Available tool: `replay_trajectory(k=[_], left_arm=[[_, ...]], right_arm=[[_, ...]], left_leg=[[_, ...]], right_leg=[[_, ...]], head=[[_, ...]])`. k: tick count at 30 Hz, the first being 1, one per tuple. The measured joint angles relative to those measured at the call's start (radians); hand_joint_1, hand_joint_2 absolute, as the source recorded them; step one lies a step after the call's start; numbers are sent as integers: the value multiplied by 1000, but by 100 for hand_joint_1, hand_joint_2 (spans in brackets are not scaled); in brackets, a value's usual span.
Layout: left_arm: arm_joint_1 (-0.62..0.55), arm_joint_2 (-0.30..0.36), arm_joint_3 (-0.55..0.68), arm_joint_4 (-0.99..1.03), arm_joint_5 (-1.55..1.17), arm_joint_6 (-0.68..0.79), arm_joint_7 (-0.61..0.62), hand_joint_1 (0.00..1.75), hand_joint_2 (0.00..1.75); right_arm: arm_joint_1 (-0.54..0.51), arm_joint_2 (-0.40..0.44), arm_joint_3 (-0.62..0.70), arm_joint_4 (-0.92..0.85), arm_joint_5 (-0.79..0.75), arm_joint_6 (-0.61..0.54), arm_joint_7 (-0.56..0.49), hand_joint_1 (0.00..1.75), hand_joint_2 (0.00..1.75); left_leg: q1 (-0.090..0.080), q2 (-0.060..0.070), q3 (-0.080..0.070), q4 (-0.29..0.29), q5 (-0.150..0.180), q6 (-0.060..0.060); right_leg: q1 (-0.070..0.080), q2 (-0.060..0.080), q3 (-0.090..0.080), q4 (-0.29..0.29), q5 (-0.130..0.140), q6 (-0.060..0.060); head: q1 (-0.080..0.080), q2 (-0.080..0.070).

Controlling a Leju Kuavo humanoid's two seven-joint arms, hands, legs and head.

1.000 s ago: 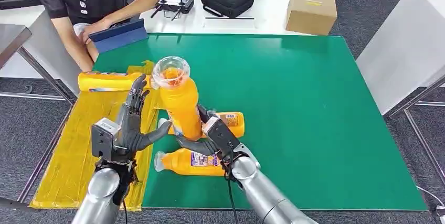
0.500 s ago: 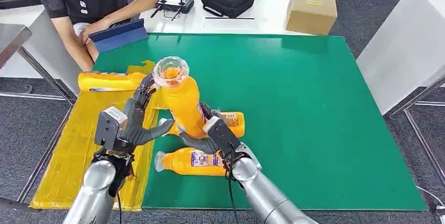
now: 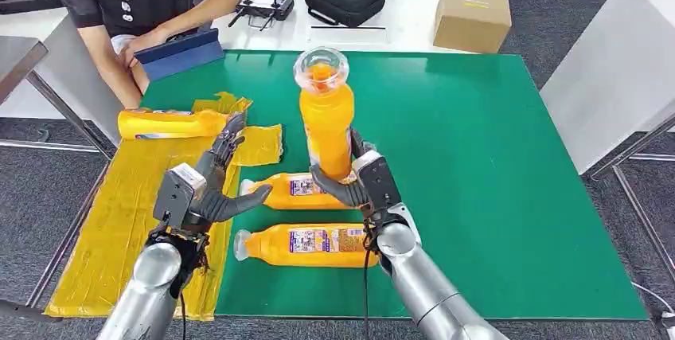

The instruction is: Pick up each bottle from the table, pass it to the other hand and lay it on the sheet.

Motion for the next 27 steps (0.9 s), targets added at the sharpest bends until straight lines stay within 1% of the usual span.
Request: replay_trajectory(k=[5,10,13,21,27], left_arm=[[0,1,-9,0,-3,0,2,0,175],[-2,2,-19,0,11,0,3,0,175],[-11,2,-29,0,41,-28,13,0,175],[-50,-3,-64,2,86,-60,35,0,175],[-97,-21,-86,21,125,-63,52,0,175]], right_arm=[[-16,-8,-17,0,14,-33,-4,175,175],[-29,-7,-16,24,74,-100,-23,175,175],[-43,3,-11,58,128,-136,-33,175,175],[-89,39,12,132,172,-156,-43,175,175],[-99,65,37,184,199,-170,-58,175,175]], left_leg=[[0,0,0,0,0,0],[0,0,0,0,0,0],[0,0,0,0,0,0],[0,0,0,0,0,0],[0,0,0,0,0,0]], right_leg=[[0,0,0,0,0,0],[0,0,0,0,0,0],[0,0,0,0,0,0],[0,0,0,0,0,0],[0,0,0,0,0,0]], head=[[0,0],[0,0],[0,0],[0,0],[0,0]])
